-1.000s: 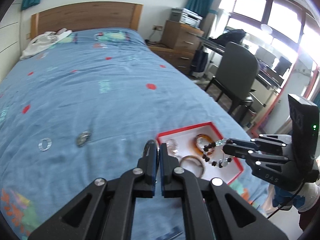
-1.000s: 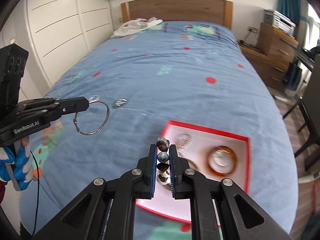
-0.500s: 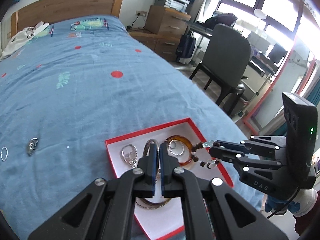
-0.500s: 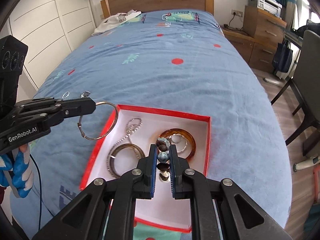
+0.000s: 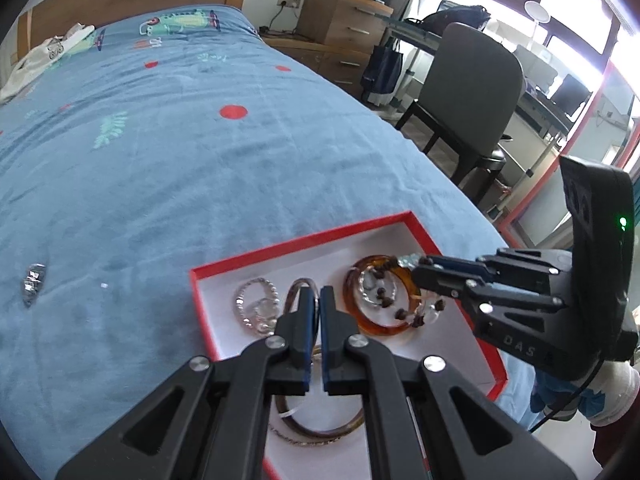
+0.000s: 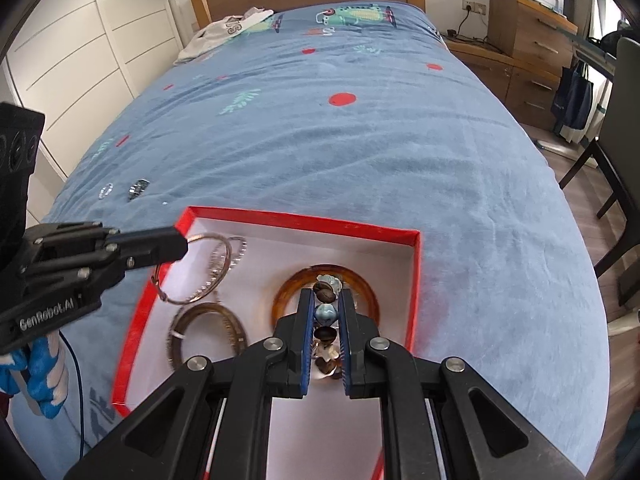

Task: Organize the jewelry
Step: 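Carry the bangle and beaded bracelet with both tools over the red box, then open the right tool to drop the bracelet while the left tool releases the bangle, then move both open tools back toward the watch and twisted hoop, then grasp the twisted silver hoop with the left tool while the right tool grasps the watch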

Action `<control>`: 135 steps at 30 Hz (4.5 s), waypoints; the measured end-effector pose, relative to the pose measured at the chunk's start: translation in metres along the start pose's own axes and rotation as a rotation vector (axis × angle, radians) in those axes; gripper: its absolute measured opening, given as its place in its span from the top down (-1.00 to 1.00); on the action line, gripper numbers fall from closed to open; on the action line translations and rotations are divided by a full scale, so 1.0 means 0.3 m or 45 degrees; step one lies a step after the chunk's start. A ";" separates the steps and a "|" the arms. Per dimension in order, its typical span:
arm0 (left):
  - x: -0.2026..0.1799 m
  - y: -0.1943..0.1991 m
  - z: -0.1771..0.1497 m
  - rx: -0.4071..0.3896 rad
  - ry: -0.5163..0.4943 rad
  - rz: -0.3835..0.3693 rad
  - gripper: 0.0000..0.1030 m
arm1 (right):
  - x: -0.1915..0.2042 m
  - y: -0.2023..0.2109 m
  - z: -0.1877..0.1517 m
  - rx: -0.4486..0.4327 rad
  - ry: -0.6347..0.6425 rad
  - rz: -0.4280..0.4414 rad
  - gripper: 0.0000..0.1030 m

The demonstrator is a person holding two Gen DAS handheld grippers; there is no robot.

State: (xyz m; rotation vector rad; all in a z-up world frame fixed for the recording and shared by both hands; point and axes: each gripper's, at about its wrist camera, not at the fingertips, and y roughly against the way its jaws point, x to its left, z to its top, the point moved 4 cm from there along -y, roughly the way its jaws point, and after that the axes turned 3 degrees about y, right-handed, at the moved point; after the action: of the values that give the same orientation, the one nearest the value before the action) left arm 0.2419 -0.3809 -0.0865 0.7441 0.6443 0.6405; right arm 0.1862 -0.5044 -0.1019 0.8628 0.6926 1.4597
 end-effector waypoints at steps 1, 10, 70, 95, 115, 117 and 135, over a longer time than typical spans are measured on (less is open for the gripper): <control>-0.007 -0.005 0.000 -0.001 -0.003 -0.006 0.94 | -0.009 -0.008 -0.002 0.005 -0.002 -0.005 0.77; -0.069 -0.071 -0.030 0.043 -0.054 -0.036 0.93 | -0.054 -0.049 -0.026 0.030 -0.024 -0.016 0.76; 0.115 0.800 -0.431 -0.262 0.091 0.350 0.18 | 0.426 0.507 -0.156 -0.172 0.071 -0.083 0.17; 0.597 0.830 -0.466 -0.227 0.254 0.654 0.18 | 0.786 0.256 0.016 -0.083 0.249 0.067 0.17; 1.113 0.520 -0.275 -0.161 0.443 0.527 0.18 | 0.935 -0.280 0.307 -0.002 0.229 0.243 0.17; 1.141 0.473 -0.251 -0.151 0.443 0.518 0.18 | 0.943 -0.337 0.327 0.014 0.212 0.261 0.17; 1.241 0.260 -0.120 -0.131 0.393 0.484 0.21 | 0.934 -0.624 0.395 0.091 -0.028 0.387 0.51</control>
State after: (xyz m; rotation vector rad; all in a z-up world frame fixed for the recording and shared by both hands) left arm 0.4290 -0.0554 -0.1565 0.6817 0.7520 1.1453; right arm 0.3937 -0.2204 -0.1640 1.0731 0.6188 1.7001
